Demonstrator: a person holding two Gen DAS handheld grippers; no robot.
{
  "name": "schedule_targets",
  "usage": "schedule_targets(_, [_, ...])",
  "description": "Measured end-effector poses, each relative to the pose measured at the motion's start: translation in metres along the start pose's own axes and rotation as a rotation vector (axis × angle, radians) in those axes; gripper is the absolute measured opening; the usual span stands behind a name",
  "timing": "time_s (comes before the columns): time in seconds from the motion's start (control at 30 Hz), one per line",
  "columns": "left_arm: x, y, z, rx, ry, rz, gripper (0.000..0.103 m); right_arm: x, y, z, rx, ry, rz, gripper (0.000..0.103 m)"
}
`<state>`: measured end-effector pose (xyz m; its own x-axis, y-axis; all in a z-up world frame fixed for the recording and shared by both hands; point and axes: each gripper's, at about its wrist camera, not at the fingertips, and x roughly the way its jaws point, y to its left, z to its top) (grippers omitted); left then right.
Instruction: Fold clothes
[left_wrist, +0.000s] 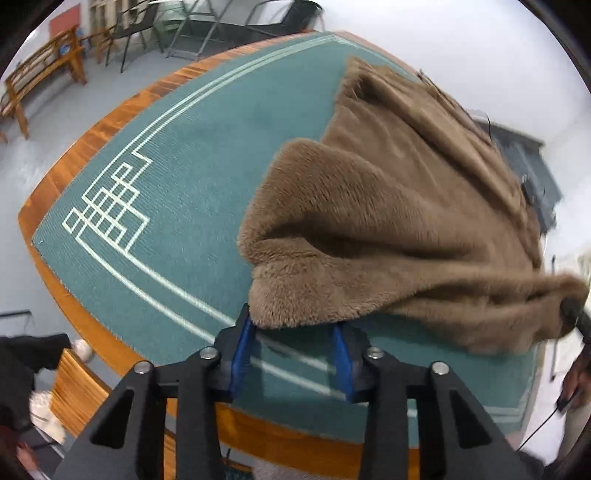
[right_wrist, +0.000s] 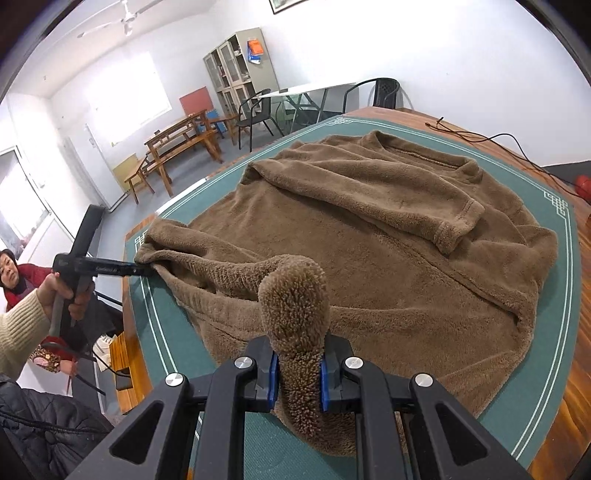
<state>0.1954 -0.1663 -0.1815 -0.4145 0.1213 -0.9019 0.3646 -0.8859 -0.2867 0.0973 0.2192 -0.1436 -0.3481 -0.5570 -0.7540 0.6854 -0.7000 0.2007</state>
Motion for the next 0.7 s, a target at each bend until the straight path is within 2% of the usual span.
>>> schedule_targets(0.27, [-0.012, 0.003, 0.014, -0.073, -0.050, -0.062, 0.039, -0.005, -0.003, -0.007, 0.019, -0.005, -0.010, 0.017])
schedule_targets(0.3, [-0.014, 0.006, 0.014, -0.083, -0.053, -0.068, 0.041, -0.005, -0.003, -0.008, 0.023, -0.003, -0.011, 0.017])
schedule_targets(0.37, [-0.017, 0.013, 0.014, -0.116, -0.060, -0.075, 0.055, -0.003, -0.003, -0.009, 0.020, 0.002, -0.013, 0.017])
schedule_targets(0.4, [-0.018, 0.017, 0.013, -0.138, -0.063, -0.077, 0.065, -0.003, -0.002, -0.010, 0.019, 0.005, -0.013, 0.017])
schedule_targets(0.43, [-0.018, 0.021, 0.013, -0.166, -0.068, -0.083, 0.067, -0.002, -0.002, -0.010, 0.017, 0.007, -0.014, 0.017])
schedule_targets(0.57, [-0.010, 0.025, 0.019, -0.225, -0.067, -0.085, 0.067, 0.001, -0.004, -0.011, 0.020, 0.012, -0.018, 0.017])
schedule_targets(0.6, [-0.008, 0.026, 0.021, -0.232, -0.069, -0.089, 0.064, 0.002, -0.004, -0.011, 0.020, 0.013, -0.019, 0.017])
schedule_targets(0.67, [-0.002, 0.024, 0.024, -0.242, -0.062, -0.091, 0.044, 0.005, -0.005, -0.011, 0.016, 0.019, -0.028, 0.017])
schedule_targets(0.7, [0.001, 0.023, 0.025, -0.252, -0.049, -0.094, 0.023, 0.006, -0.005, -0.012, 0.011, 0.024, -0.034, 0.017])
